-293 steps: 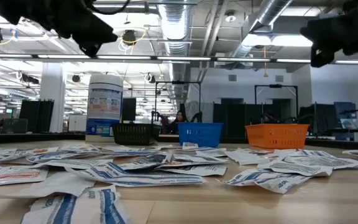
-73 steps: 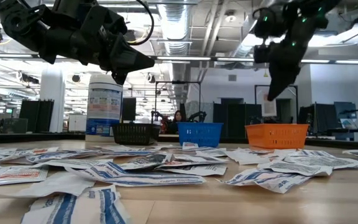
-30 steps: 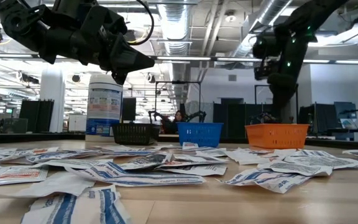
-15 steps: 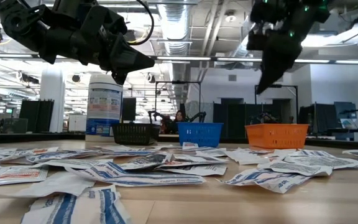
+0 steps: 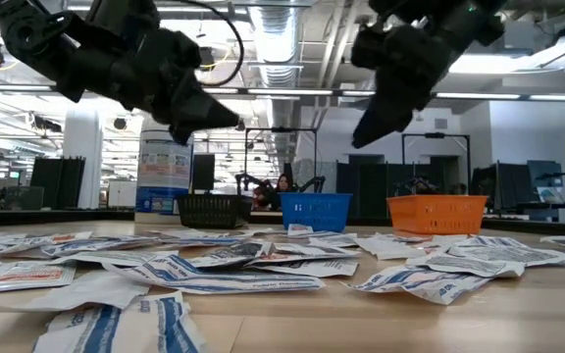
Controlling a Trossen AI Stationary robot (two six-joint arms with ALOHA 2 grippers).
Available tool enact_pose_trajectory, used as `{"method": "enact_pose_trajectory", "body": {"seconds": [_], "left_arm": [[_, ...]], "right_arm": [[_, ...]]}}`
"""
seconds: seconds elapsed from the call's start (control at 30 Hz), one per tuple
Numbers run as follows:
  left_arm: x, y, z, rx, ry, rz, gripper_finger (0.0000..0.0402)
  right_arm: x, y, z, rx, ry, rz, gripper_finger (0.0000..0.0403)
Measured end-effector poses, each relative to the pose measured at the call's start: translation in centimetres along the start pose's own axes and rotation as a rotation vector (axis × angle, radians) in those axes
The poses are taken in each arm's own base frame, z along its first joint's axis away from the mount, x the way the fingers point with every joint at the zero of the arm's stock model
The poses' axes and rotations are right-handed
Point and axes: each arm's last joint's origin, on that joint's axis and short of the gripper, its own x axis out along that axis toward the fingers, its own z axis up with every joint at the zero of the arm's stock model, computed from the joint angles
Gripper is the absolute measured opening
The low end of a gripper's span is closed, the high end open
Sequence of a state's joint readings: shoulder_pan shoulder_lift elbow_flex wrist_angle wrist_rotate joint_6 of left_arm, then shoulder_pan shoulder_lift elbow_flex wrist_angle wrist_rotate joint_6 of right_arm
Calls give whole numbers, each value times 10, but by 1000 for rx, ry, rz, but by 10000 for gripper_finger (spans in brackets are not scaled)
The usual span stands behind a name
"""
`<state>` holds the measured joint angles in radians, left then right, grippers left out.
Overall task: Pick & Place First Aid Supplies
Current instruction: Put the orange ointment pack into the orange bin
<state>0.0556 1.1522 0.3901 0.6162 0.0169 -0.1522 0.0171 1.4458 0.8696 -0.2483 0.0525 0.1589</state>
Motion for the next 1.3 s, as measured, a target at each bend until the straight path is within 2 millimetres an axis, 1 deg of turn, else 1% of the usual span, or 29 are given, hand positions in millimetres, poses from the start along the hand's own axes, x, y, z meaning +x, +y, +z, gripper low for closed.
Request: {"method": "enact_pose_trajectory", "body": {"seconds": [0.13,0.2,0.3,0.4,0.47,0.63,0.8,0.9,1.1,1.3], "left_arm": [[-1,6,-14,-66,138,118,89],[-4,11,-24,-105,228,213,101],[-9,17,-37,-137,351,337,111],[-14,20,-45,-141,423,420,113],[-16,21,-47,-148,440,461,113],[-16,22,-48,-211,426,485,111],[-19,22,-64,-228,478,496,111],[-18,22,-70,-227,475,493,111],[-11,22,-69,-228,415,472,111],[-5,24,-77,-195,444,489,110]], "right_arm": [[25,13,0,-24,-42,32,140],[35,18,-1,-36,-55,44,137],[45,20,-4,-65,-32,45,135],[51,19,-6,-73,-9,39,135],[51,19,-5,-71,-15,36,137],[49,16,-2,-63,-30,34,138],[49,16,-1,-63,-40,36,134],[49,16,0,-63,-43,38,133],[49,17,1,-62,-61,40,134],[49,16,1,-63,-57,40,133]]}}
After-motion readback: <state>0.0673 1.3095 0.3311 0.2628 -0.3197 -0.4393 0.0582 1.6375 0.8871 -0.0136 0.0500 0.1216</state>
